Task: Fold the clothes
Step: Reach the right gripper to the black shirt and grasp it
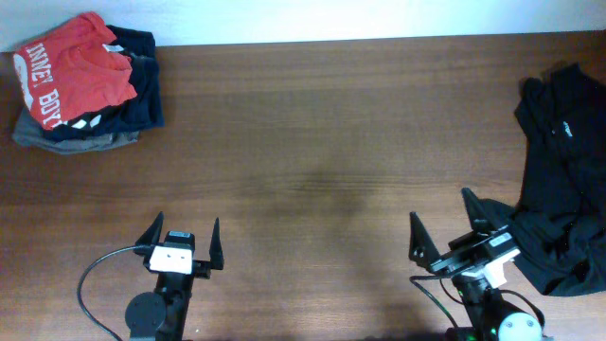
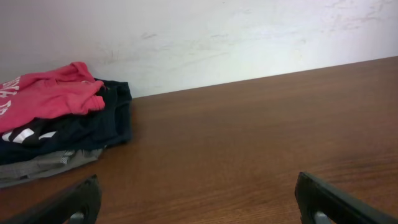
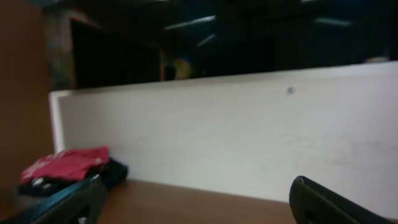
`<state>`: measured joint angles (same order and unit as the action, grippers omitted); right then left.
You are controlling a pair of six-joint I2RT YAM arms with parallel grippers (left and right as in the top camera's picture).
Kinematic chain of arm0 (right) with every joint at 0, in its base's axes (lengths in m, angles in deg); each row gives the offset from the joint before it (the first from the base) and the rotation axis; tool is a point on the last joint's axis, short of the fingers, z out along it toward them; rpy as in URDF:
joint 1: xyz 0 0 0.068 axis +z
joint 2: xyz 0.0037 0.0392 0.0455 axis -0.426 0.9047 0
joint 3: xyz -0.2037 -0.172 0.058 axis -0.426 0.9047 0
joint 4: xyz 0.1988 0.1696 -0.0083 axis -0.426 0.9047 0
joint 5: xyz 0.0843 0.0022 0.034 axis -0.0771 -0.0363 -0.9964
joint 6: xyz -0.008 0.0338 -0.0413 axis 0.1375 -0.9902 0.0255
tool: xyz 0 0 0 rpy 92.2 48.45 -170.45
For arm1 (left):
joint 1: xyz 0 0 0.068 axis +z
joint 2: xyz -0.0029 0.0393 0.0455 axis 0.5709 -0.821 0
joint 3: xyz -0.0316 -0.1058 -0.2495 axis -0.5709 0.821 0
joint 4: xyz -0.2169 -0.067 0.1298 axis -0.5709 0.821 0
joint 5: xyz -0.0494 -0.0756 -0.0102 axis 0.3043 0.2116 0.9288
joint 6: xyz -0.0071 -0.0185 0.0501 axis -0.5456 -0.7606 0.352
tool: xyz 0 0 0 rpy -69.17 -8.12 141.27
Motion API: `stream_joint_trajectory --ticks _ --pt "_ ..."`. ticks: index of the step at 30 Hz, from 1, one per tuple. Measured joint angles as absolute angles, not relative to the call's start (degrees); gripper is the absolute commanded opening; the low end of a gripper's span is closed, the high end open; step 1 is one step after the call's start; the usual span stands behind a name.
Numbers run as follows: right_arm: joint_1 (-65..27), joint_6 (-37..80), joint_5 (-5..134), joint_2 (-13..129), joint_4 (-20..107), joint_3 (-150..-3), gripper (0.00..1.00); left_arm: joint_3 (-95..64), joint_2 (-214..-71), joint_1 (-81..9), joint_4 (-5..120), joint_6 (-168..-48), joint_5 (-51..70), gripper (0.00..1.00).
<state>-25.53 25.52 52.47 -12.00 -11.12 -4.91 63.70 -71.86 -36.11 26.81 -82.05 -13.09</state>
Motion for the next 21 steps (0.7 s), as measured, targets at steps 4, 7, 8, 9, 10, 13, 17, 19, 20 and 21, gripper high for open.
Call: stream_joint_trajectory --ticks 4,7,8,9,10,13,17,19,20,21 --pt "-25.5 28.4 57.0 -9.2 -7.4 -11.2 0.99 63.7 -71.9 -36.1 26.8 -82.1 -13.1 0.99" --pt "-25.5 31.9 61.7 -2.0 -4.1 -18.6 0.99 63.7 -71.9 -36.1 26.8 -82.1 -13.1 0.99" --pt "-25.5 32.9 63.2 0.8 -3.2 -21.0 0.99 63.7 -71.9 -36.1 26.8 -82.1 -13.1 0.99" --pt "-25.5 34.0 64.7 4.0 -2.6 -23.4 0.99 63.7 -71.9 -36.1 26.8 -82.1 -13.1 0.99" --pt "-25.5 35.1 66.6 7.7 -1.0 -26.2 0.99 63.7 -71.9 -36.1 26.8 -82.1 -13.1 0.99" --pt "-25.6 37.1 73.0 21.4 4.8 -36.2 0.99 63.7 -71.8 -36.1 26.8 -82.1 -13.2 0.99" --pt "-27.7 37.5 78.0 40.2 19.0 -53.0 0.99 63.7 -71.7 -36.1 26.8 -82.1 -13.3 0.99" --pt "-30.3 37.6 79.5 50.4 27.8 -63.9 0.99 63.7 -71.7 -36.1 26.8 -82.1 -13.3 0.99" --pt "-31.5 37.6 80.0 54.8 31.1 -68.5 0.99 63.7 -71.7 -36.1 26.8 -82.1 -13.3 0.99" --pt "-33.1 37.6 80.5 60.0 36.0 -74.7 0.99 63.7 -71.7 -36.1 26.8 -82.1 -13.3 0.99"
